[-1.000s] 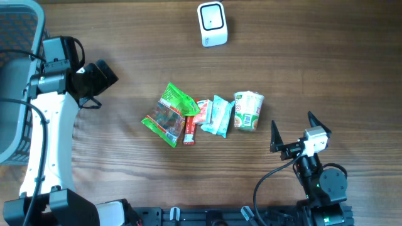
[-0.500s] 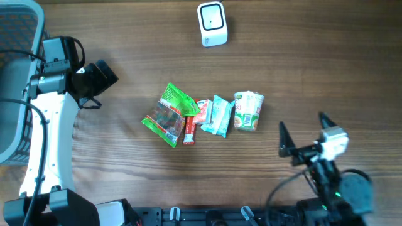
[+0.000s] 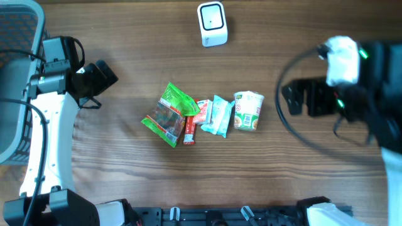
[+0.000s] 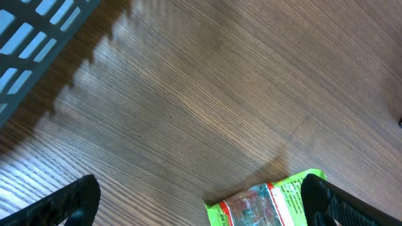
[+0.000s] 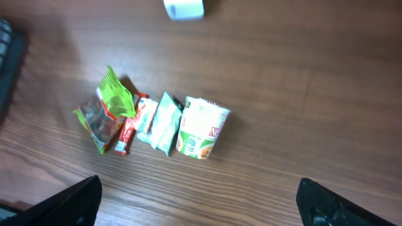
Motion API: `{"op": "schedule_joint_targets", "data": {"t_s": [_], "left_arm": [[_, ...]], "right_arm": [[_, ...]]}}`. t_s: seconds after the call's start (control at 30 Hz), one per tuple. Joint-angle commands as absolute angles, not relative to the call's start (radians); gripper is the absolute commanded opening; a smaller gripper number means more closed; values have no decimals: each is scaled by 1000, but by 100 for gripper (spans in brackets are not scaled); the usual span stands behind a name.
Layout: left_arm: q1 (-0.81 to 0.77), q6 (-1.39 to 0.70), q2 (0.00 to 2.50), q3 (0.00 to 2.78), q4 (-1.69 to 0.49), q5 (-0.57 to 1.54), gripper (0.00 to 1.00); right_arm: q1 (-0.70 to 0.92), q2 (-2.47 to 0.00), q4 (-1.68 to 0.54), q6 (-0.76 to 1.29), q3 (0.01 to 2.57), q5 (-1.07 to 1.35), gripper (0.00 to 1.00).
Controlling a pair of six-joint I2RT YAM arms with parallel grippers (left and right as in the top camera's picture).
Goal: Scan the item barcode
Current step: 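Reach the right gripper to the cup noodles and grasp it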
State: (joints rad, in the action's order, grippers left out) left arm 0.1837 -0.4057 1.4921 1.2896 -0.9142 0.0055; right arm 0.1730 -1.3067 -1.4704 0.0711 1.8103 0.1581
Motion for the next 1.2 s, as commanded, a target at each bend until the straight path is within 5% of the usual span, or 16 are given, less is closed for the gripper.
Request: {"op": "schedule_joint_targets", "data": {"t_s": [0.0, 0.1, 0.2, 0.63, 0.73, 1.17], "left_arm": [[188, -397, 1487, 1296, -913, 10, 100], [188, -397, 1487, 1296, -913, 10, 100], [188, -397, 1487, 1296, -913, 10, 100], [188, -397, 1487, 1296, -913, 10, 100], [188, -397, 1487, 1296, -913, 10, 100], [188, -397, 1487, 1296, -913, 10, 100]], "right_arm": [[168, -1458, -1499, 54, 1832, 197, 100], [168, -1553, -1486, 56, 1831, 220, 86], [168, -1581, -1470, 57, 1831, 219, 85], [77, -1681, -1331, 27, 1638, 309, 93], [77, -1683, -1184, 29, 1455, 343, 100], [77, -1683, -616, 56, 997, 572, 99]]}}
